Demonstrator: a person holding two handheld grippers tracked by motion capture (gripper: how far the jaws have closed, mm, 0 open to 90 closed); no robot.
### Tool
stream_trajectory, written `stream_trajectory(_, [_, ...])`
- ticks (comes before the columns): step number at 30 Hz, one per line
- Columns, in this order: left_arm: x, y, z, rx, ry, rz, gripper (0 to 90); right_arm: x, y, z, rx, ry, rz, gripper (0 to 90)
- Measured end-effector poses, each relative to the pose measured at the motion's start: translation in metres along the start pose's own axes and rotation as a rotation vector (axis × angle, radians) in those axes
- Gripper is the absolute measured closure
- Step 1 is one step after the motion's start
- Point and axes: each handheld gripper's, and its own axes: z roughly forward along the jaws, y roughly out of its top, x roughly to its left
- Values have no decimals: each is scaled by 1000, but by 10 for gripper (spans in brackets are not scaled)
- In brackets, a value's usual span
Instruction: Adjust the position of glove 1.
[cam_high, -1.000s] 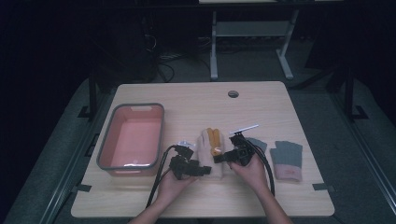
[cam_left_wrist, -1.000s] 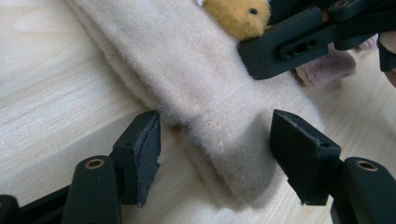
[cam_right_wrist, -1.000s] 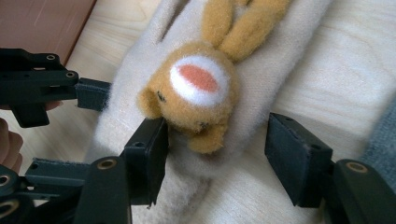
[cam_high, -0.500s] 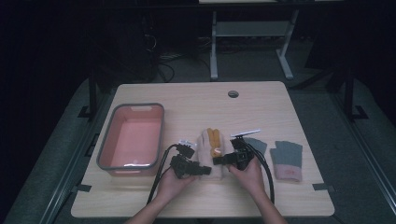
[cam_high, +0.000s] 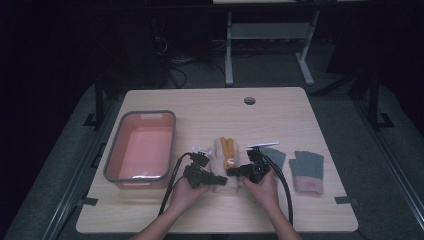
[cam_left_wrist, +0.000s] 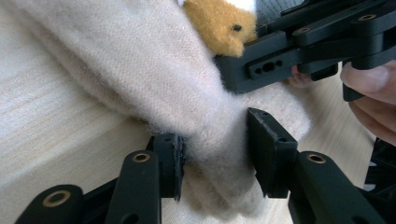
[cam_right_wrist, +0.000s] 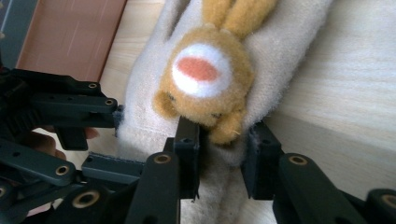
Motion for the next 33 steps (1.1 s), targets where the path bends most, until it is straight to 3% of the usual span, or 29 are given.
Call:
stream_trajectory(5, [0,0,-1,-6,-11,7,637,-3,1,1,10,20,10,739])
stream_trajectory(8, [4,1,-2,-24,-46,-22,661,-1,0,-1,0,5,-24,761])
stream_trajectory(22, [4,2,-5,-26,-60,-12,683,6,1,-12,3,7,-91,797])
stream_trajectory(24, [6,1,-3,-15,-65,-22,682,6,0,-11,16,7,-103,768])
stream_trajectory(26, [8,1,-3,-12,-69,-23,682,3,0,-7,19,-23,-119,636])
stream_trajectory(29, [8,0,-3,-8,-67,-21,677,2,2,-8,30,-34,-99,572])
stream_trajectory(33, [7,-1,-3,-14,-52,-14,663,13,2,-7,24,-132,-137,489])
